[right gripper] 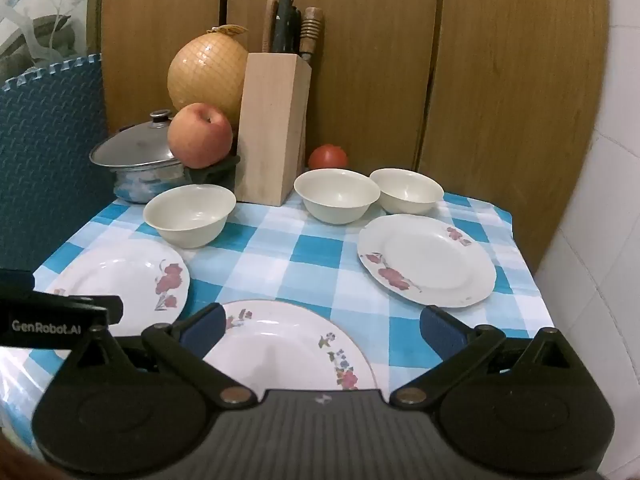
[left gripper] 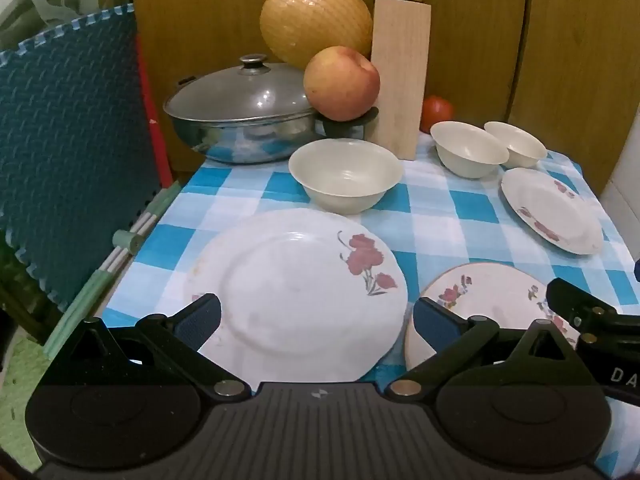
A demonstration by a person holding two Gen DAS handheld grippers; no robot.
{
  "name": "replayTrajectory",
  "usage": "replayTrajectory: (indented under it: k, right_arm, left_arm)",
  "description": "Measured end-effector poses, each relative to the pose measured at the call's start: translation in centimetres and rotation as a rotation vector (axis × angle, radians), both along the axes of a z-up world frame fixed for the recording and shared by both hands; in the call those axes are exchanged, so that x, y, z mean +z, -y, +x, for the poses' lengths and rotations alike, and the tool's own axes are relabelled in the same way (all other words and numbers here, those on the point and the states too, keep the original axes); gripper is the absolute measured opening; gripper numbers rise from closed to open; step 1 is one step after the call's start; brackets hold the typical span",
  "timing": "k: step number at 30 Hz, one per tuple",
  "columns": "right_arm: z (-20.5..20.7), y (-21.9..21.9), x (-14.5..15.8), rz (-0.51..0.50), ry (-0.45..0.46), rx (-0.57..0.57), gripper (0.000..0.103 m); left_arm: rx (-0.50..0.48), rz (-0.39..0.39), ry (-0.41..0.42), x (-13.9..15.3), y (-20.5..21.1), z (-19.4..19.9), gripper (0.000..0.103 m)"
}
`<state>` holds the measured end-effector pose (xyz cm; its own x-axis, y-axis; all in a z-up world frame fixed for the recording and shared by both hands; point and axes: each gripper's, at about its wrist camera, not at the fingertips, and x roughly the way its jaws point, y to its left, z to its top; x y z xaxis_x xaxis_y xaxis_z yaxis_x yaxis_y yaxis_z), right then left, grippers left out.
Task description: Organize plates and bowls
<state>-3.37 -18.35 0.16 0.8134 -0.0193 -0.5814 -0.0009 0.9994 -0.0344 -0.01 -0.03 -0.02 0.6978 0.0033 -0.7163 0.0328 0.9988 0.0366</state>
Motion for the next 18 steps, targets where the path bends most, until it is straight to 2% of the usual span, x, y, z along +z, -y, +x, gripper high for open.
replayTrajectory:
  k: [18]
  right_arm:
    - [0.30, 0.31, 0.07, -0.018, -0.004, -0.037, 0.097]
  left_arm:
    - [-0.024, -0.031, -0.010, -0.29, 0.44, 0.10, 0.103]
